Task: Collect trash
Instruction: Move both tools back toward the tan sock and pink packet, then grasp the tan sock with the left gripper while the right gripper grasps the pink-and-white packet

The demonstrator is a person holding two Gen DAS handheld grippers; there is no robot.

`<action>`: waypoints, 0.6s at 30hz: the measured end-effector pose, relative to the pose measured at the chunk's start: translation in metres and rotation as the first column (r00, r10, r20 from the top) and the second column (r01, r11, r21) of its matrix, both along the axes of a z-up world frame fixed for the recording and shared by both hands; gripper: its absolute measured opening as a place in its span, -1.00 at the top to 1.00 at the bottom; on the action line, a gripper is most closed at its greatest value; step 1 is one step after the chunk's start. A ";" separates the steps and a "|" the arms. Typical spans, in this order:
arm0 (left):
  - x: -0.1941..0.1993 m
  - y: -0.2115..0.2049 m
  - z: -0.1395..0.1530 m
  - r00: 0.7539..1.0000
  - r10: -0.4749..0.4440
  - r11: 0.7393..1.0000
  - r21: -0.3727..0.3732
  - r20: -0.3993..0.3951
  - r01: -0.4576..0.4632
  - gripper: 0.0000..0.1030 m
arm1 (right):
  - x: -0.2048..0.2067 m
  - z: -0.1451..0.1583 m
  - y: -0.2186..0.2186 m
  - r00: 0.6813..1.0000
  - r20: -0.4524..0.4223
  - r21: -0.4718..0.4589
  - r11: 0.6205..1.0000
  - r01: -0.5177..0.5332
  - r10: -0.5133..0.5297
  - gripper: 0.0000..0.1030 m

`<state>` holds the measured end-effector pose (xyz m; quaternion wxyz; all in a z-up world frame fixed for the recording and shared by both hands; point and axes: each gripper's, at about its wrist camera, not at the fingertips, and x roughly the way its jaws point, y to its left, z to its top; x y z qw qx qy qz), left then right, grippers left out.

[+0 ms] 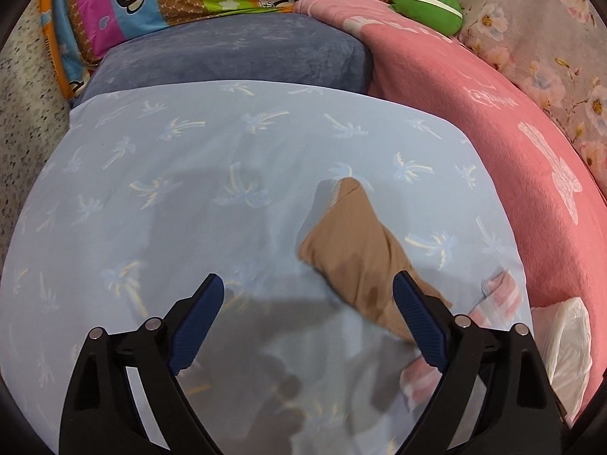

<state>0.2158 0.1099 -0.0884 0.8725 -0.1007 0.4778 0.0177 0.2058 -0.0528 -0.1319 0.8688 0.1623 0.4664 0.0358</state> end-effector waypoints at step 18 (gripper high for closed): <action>0.003 -0.021 -0.019 0.996 -0.081 0.996 0.031 -0.022 0.082 0.68 | -0.007 -0.014 0.008 0.999 -0.016 -0.085 0.996 -0.034 0.033 0.94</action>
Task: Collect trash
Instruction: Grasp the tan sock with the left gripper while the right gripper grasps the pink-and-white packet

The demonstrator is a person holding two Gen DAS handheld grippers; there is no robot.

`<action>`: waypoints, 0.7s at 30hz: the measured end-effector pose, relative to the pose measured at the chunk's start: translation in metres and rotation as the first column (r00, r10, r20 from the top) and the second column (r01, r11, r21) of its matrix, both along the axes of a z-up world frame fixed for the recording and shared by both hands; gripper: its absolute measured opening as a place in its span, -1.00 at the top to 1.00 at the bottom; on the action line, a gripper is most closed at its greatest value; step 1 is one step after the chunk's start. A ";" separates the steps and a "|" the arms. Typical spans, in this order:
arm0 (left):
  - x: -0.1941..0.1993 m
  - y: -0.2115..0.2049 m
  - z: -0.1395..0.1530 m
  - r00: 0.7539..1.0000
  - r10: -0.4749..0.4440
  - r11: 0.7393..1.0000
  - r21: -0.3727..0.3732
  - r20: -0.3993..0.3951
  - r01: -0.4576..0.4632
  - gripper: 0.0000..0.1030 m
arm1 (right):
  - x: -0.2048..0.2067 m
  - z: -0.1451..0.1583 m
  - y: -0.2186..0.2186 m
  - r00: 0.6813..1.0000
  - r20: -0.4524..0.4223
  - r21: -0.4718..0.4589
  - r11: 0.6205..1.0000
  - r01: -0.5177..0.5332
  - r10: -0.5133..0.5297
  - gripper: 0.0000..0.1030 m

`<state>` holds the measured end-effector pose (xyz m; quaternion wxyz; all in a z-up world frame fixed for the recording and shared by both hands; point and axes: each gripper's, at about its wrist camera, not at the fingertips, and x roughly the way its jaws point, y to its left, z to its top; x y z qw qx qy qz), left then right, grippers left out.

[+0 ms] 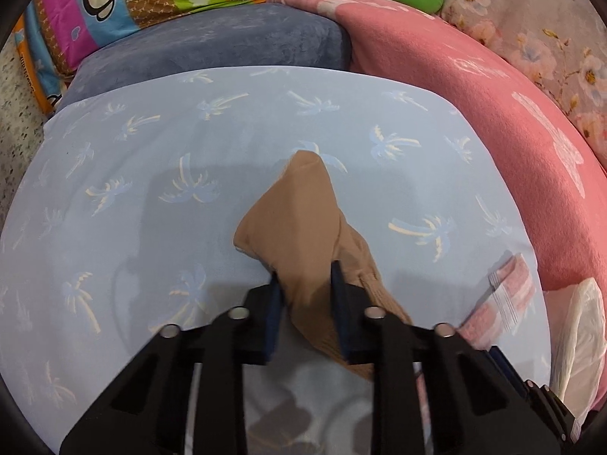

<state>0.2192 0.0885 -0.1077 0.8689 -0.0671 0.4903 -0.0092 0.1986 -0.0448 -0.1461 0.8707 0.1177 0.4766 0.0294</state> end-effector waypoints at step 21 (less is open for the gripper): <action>-0.094 -0.026 0.025 0.995 -0.097 0.995 -0.015 0.011 0.097 0.80 | -0.094 0.053 -0.021 0.995 0.104 0.062 0.998 -0.015 0.009 0.97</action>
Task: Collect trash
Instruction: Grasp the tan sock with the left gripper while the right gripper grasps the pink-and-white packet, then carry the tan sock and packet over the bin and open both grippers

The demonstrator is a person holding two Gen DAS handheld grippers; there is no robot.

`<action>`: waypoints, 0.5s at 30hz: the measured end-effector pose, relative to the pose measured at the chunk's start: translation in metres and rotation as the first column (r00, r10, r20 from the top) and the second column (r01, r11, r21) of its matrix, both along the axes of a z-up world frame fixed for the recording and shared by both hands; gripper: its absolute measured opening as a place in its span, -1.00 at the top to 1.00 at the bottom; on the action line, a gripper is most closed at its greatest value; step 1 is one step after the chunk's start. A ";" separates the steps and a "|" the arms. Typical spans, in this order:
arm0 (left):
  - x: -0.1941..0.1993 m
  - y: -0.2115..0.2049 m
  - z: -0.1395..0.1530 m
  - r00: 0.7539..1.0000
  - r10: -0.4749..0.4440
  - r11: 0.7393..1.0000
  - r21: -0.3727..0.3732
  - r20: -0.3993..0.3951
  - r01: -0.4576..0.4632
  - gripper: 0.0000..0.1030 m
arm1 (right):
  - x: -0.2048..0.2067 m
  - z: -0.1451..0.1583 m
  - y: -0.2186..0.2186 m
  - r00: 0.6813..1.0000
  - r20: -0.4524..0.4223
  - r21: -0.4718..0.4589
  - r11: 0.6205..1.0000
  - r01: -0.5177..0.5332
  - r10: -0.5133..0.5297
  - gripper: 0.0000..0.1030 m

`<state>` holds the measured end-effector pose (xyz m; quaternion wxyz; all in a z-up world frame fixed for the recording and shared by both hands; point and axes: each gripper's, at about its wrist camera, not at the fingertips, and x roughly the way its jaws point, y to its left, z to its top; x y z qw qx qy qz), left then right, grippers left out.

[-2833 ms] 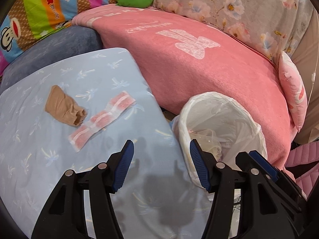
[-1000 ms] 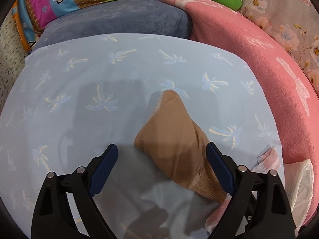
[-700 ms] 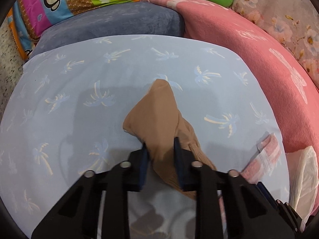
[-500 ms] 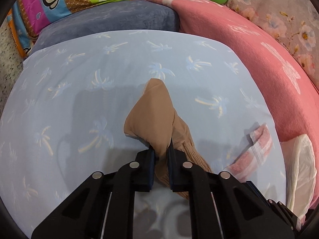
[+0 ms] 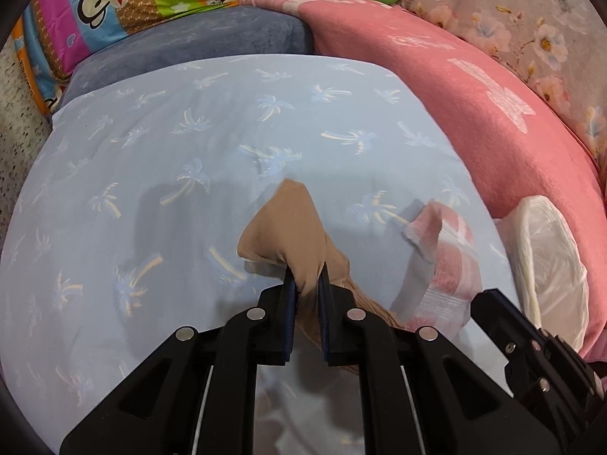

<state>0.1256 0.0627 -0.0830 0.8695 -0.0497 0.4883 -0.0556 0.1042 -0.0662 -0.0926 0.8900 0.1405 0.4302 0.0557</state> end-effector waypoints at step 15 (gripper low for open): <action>-0.043 -0.043 0.048 0.989 -0.101 0.995 0.002 0.110 0.101 0.81 | -0.052 0.064 -0.048 0.986 0.149 0.019 0.997 0.078 -0.080 0.97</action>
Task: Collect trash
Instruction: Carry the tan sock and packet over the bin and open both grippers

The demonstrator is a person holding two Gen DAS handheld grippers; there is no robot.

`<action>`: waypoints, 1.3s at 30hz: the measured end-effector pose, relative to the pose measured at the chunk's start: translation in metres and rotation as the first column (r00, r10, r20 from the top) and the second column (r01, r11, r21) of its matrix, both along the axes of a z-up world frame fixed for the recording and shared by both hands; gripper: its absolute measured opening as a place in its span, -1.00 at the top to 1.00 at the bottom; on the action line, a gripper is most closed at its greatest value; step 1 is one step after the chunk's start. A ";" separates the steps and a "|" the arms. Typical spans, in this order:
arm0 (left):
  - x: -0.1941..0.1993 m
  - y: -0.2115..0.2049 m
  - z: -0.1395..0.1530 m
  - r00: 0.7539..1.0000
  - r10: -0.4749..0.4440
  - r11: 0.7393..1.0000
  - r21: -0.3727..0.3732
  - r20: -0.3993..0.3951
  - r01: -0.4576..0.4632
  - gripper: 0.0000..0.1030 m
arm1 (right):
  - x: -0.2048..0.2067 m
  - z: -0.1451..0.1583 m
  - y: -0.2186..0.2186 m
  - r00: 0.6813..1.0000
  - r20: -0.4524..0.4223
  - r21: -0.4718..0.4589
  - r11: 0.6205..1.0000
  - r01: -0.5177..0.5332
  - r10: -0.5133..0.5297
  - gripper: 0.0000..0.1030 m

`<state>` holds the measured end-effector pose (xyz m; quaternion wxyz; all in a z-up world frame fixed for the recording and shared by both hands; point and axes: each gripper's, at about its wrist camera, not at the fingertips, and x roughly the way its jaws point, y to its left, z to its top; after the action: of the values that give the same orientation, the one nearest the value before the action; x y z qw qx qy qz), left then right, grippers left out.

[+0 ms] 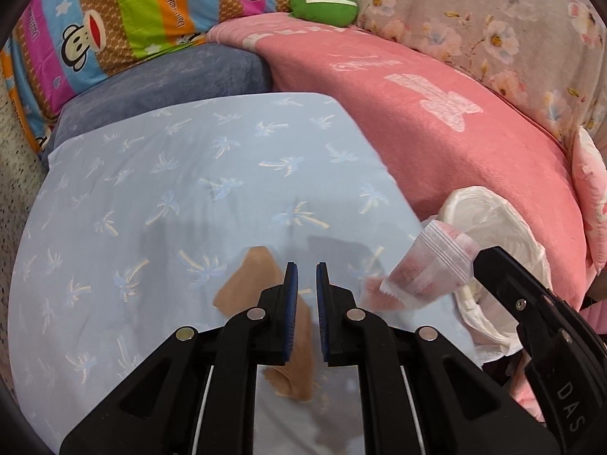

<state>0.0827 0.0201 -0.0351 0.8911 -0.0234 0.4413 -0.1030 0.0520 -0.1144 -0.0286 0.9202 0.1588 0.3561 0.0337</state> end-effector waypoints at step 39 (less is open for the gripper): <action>0.002 0.015 -0.054 0.974 0.152 0.988 0.061 -0.168 -0.144 -0.38 | -0.037 0.016 -0.087 0.986 0.067 0.055 0.987 0.152 -0.155 0.97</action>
<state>0.0844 0.0347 -0.0893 0.8552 -0.0436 0.5159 -0.0232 0.0154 -0.2017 -0.0128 0.9280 0.2073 0.3089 -0.0229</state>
